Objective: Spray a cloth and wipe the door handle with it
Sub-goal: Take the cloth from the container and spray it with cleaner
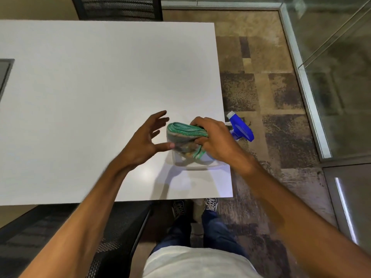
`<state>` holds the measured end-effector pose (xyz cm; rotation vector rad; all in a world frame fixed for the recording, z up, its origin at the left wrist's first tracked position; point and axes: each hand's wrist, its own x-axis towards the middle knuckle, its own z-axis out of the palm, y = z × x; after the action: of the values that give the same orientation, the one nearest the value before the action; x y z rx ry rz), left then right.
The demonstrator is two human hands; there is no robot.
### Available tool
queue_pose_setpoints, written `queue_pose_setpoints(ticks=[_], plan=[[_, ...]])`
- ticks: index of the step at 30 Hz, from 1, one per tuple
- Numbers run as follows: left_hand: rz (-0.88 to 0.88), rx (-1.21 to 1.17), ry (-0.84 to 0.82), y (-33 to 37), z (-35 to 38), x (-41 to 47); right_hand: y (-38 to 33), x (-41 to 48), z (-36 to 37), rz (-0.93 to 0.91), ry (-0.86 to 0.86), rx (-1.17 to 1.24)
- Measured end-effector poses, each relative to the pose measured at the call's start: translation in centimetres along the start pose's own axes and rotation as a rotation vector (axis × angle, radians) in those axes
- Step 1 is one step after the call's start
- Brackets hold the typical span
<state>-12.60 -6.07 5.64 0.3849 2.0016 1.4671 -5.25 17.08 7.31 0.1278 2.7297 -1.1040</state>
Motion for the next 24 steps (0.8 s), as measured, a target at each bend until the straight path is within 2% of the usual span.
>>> queue_pose_setpoints(ticks=[5, 8, 12, 15, 20, 22, 24], plan=[[-0.052, -0.197, -0.133, -1.4, 0.3, -2.2, -1.3, 1.5, -2.4, 0.016, -0.238, 0.064], [-0.064, -0.231, -0.086, -2.2, 0.8, -2.9, -1.8, 2.5, -2.6, 0.02, -0.318, 0.018], [-0.085, -0.386, -0.002, -2.7, 1.5, -3.3, -2.4, 3.2, -2.8, 0.023, -0.3, -0.03], [-0.14, -0.552, 0.076, -2.8, 2.1, -3.3, -3.1, 2.3, -2.8, -0.038, -0.138, -0.089], [-0.203, -0.679, 0.19, -3.1, 2.8, -3.2, -3.4, -4.2, -2.0, -0.193, 0.386, 0.071], [-0.213, -0.722, 0.225, -3.1, 3.0, -3.3, -2.2, -8.0, -0.7, -0.103, 0.479, 0.167], [-0.212, -0.757, 0.247, -3.2, 3.2, -3.2, -0.4, -11.6, 0.9, 0.062, 0.556, 0.26]])
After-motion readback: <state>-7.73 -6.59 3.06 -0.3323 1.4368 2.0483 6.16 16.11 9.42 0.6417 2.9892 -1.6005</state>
